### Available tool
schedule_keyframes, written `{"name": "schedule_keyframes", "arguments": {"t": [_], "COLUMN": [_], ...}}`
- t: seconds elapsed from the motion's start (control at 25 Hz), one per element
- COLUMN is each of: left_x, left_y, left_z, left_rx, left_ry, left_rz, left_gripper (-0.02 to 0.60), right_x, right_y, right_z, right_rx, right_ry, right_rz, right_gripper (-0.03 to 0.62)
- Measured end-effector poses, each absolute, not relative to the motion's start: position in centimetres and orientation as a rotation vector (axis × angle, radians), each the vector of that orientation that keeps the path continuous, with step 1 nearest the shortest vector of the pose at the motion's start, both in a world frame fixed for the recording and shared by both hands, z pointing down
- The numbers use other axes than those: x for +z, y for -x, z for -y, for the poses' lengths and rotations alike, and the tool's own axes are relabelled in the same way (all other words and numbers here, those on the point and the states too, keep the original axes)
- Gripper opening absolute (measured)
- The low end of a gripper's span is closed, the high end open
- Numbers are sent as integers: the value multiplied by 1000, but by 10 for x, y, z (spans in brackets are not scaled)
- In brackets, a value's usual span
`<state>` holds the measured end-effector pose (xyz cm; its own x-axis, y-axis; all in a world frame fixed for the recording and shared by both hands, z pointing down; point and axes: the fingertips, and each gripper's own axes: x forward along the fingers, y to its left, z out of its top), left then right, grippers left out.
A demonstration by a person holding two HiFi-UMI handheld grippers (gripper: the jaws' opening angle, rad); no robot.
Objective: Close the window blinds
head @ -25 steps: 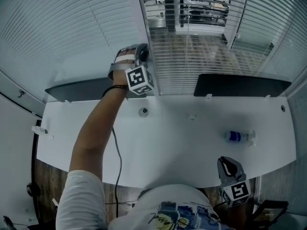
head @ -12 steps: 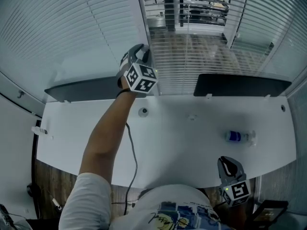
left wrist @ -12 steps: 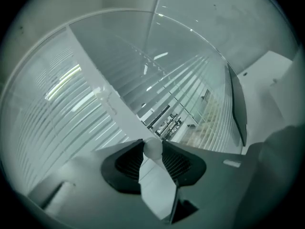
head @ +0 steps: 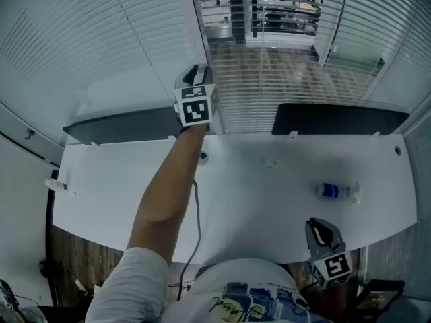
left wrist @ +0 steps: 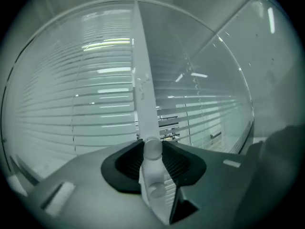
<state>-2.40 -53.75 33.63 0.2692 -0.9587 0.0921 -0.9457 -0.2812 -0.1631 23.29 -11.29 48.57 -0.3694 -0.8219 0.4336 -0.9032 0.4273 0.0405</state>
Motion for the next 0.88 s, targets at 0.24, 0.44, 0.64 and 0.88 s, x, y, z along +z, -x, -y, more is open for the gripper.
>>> {"name": "schedule_keyframes", "arguments": {"t": [0.24,0.44,0.64,0.88], "left_x": [337,342,343,345], "left_y": [28,27,28,33], "left_z": [538,540,541,545], "left_rx": [-7,225,376,516], "left_ry": [2628,2795,2923,3043], "left_rz": [-1986,-2042,-2079,-2107], "left_gripper": [124,124,124,123], "right_x": [488,489,490,488], "right_y": [-235,-234,-232,-231], "right_z": [115,114,114,115], "right_rx": [311,299,307,299], "right_ry": [-1467,-1464,-1467,-1448], "right_rz": [2286,2290,2285,2271], "right_gripper": [21,21,20,21]}}
